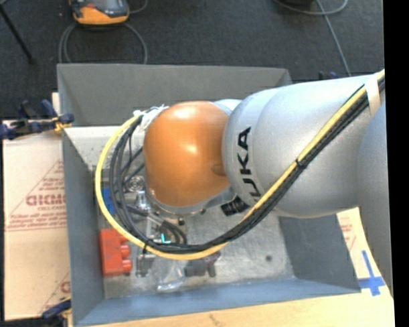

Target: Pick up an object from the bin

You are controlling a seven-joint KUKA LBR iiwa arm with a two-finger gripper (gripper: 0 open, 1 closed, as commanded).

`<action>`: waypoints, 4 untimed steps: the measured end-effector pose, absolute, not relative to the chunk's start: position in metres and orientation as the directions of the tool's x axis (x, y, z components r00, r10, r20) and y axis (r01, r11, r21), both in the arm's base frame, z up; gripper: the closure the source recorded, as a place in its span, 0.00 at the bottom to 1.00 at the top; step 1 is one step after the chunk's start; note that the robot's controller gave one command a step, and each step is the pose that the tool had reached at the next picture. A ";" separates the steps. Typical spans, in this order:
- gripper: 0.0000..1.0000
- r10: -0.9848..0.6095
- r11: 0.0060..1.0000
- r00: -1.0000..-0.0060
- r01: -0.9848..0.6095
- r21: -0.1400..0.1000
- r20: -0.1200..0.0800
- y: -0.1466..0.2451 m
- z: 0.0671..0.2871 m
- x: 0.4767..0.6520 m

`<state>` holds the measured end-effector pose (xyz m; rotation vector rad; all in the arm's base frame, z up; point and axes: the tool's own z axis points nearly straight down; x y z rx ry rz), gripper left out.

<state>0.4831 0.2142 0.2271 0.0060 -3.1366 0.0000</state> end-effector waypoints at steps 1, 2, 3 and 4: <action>0.00 -0.067 0.998 -0.998 -0.067 -0.003 0.007 0.167 0.131 0.479; 0.00 -0.084 0.996 -0.996 -0.085 0.009 -0.024 0.145 0.114 0.508; 1.00 -0.075 0.997 -0.997 -0.075 0.006 -0.011 0.141 0.108 0.506; 0.00 -0.072 0.997 -0.997 -0.072 0.002 -0.004 0.139 0.106 0.504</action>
Offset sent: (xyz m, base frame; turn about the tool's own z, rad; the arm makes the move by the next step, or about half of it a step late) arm -0.0034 -0.0441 -0.0918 -0.0654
